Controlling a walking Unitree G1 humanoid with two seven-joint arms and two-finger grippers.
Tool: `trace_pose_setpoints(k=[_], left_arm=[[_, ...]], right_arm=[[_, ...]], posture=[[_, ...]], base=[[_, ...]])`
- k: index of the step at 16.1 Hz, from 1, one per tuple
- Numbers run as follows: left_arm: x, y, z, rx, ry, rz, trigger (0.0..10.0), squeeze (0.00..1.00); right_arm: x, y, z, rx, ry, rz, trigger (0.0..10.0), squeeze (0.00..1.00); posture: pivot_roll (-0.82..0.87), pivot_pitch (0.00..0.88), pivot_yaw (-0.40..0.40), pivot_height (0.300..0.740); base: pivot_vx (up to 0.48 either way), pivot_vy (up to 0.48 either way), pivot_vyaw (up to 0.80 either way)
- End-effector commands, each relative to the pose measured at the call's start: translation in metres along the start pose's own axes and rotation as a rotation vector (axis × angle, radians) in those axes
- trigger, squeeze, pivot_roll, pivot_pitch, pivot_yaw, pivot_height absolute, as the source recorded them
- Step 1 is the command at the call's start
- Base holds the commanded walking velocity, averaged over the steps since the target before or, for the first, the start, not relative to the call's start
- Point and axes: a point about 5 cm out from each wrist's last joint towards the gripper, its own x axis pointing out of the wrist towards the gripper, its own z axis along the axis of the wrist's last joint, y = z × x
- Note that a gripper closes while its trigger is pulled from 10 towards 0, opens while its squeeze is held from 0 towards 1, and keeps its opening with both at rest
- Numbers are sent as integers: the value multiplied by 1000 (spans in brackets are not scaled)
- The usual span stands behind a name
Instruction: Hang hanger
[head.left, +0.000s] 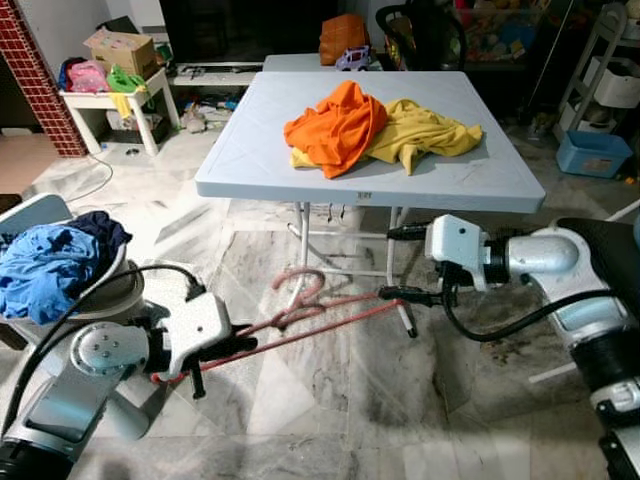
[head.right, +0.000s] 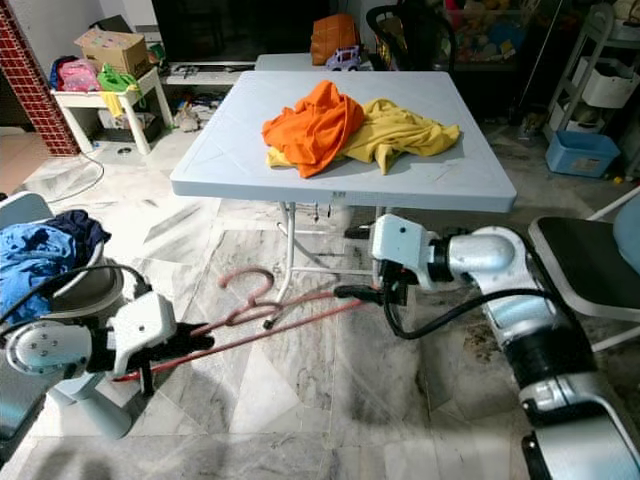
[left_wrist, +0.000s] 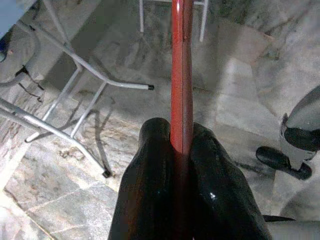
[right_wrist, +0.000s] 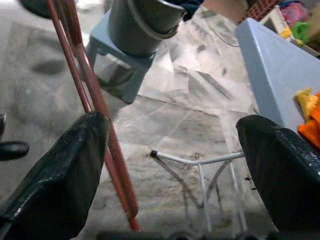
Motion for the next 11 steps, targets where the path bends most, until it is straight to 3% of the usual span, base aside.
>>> trace_pose_setpoints(k=[1,5,8,11], left_arm=[[1,4,2,38,8,2,10000,0],[6,7,1,90,4,18,10000,0],[8,8,1,102,2,26,10000,0],[15,10,3,118,-14,36,10000,0]], right_arm=[[0,-2,3,-54,46,69,10000,0],[0,19,-20,-1,184,237,10000,0],[4,22,-24,24,202,225,10000,0],[24,28,-21,68,178,160,10000,0]], posture=[[18,0,12,740],[24,0,14,740],[24,0,15,740],[22,0,16,740]], base=[[0,0,0],[0,0,0],[0,0,0],[0,0,0]])
